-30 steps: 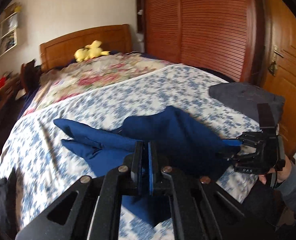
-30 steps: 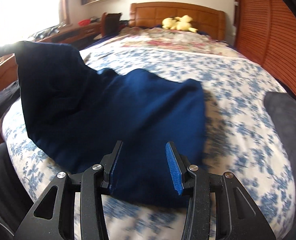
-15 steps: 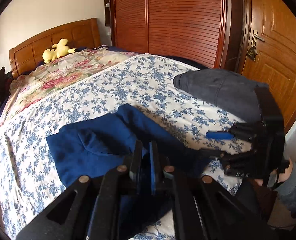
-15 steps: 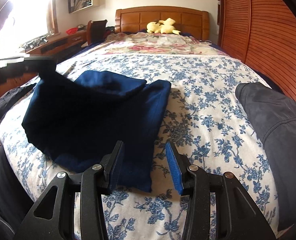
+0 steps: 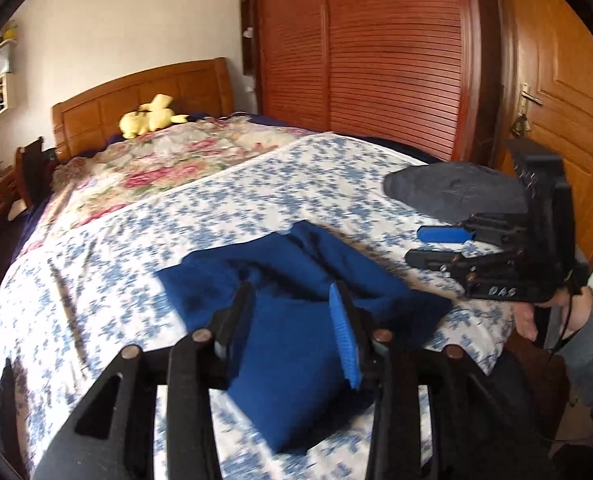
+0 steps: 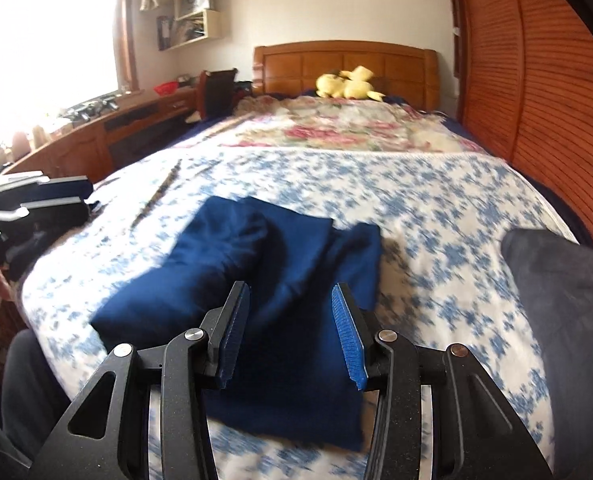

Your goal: Fold large clothes

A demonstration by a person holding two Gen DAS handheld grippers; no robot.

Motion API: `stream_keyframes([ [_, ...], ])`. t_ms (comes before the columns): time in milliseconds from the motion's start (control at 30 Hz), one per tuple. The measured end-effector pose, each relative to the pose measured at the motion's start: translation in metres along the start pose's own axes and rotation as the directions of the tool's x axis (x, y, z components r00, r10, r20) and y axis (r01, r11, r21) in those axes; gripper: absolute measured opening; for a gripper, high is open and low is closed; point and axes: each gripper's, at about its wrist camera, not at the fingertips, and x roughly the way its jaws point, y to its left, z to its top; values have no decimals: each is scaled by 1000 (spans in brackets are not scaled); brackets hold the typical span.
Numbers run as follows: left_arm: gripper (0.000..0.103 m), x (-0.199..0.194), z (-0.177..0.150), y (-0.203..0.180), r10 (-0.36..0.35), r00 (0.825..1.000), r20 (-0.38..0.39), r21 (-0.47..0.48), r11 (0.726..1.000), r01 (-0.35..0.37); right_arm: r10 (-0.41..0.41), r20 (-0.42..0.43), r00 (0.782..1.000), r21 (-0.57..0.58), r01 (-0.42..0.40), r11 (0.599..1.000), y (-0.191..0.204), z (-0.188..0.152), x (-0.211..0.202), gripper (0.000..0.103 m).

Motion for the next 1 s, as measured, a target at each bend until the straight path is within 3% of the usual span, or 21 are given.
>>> stream_keyframes([
  [233, 40, -4, -41, 37, 62, 997, -43, -56, 996, -64, 76, -25, 997, -51, -77, 996, 38, 13, 19, 43],
  [433, 41, 2, -75, 58, 73, 994, -76, -110, 991, -81, 119, -128, 985, -42, -125, 991, 52, -1, 53, 44],
  [567, 41, 7, -91, 67, 77, 992, -95, -131, 987, -89, 166, -205, 964, 27, -164, 986, 46, -21, 76, 44],
  [767, 42, 12, -108, 77, 85, 990, -111, -166, 981, -103, 229, -231, 946, 111, -208, 972, 37, -35, 88, 43],
  [833, 42, 13, -113, 79, 87, 990, -113, -175, 979, -106, 241, -237, 941, 100, -223, 970, 40, -36, 88, 34],
  [900, 42, 12, -115, 80, 90, 989, -113, -183, 977, -110, 229, -233, 945, 71, -219, 973, 44, -36, 86, 16],
  [1000, 42, 11, -116, 82, 96, 989, -112, -187, 975, -116, 210, -207, 956, 24, -210, 978, 47, -30, 79, 9],
])
